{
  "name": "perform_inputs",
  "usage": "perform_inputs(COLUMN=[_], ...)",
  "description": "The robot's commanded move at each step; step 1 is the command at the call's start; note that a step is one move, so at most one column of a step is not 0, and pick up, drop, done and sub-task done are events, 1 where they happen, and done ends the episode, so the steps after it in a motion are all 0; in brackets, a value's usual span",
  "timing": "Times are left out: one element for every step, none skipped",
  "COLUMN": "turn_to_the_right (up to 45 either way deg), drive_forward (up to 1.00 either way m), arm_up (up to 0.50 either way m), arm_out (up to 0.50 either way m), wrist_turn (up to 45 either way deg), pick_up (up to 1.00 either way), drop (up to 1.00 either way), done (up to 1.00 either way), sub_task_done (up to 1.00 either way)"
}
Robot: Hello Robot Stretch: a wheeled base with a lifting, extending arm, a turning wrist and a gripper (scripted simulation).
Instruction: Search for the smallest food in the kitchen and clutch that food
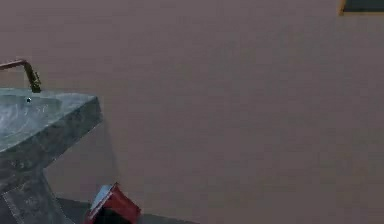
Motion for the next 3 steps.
perform_inputs(turn_to_the_right=[45.0, 27.0, 0.0], drive_forward=[0.00, 0.00, 0.65], arm_up=[0.00, 0.00, 0.00], arm_out=[0.00, 0.00, 0.00], wrist_turn=[0.0, 0.0, 0.0], pick_up=[0.00, 0.00, 0.00], drop=[0.00, 0.00, 0.00], done=[0.00, 0.00, 0.00], sub_task_done=[0.00, 0.00, 0.00])
